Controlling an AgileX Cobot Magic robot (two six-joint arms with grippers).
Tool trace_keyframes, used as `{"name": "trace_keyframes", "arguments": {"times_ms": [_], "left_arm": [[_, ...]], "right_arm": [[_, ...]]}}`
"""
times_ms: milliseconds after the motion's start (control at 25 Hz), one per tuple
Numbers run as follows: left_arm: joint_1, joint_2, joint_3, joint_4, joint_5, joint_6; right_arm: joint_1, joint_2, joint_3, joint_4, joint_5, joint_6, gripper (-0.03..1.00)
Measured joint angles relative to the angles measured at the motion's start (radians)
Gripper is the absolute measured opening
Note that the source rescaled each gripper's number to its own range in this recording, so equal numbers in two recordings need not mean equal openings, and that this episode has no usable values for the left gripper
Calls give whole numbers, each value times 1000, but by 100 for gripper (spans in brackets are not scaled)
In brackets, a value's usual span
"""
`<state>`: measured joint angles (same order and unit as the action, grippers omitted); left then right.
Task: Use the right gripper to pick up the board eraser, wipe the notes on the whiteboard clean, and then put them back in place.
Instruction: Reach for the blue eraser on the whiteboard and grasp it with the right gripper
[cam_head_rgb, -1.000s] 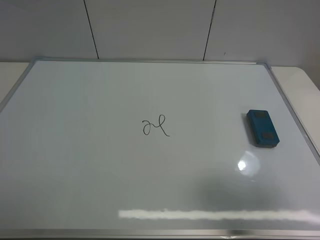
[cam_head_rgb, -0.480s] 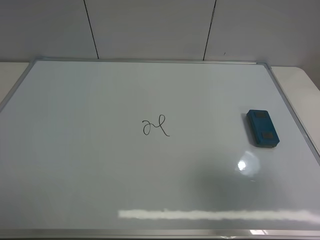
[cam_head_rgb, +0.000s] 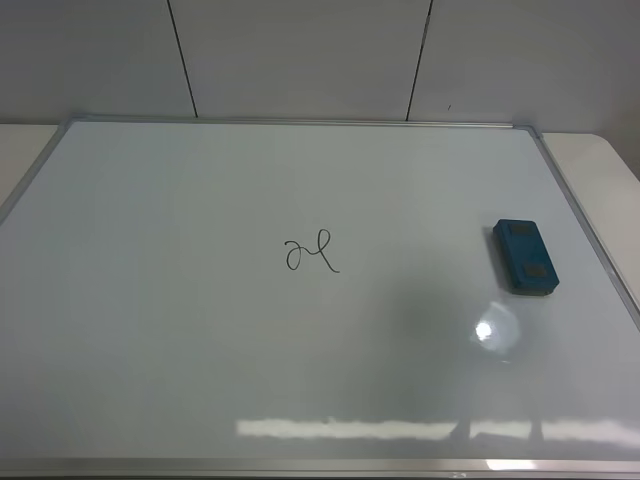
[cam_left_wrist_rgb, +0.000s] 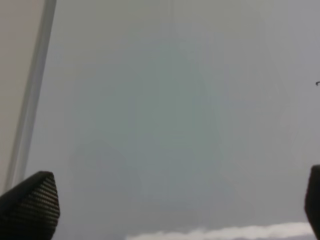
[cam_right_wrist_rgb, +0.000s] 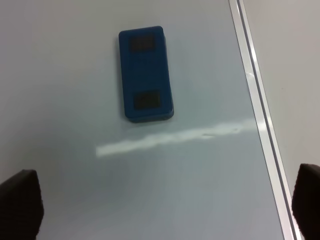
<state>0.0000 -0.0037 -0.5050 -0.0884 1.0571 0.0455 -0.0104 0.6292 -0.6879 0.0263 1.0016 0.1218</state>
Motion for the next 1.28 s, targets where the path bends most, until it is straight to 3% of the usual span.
{"name": "trace_keyframes", "arguments": {"times_ms": [560,1280], "left_arm": [[0,0,0,0,0,0],[0,0,0,0,0,0]], "right_arm": [[0,359,-122,-35,-3,86,100],[40,785,-261,-96,-37,61,100]]}}
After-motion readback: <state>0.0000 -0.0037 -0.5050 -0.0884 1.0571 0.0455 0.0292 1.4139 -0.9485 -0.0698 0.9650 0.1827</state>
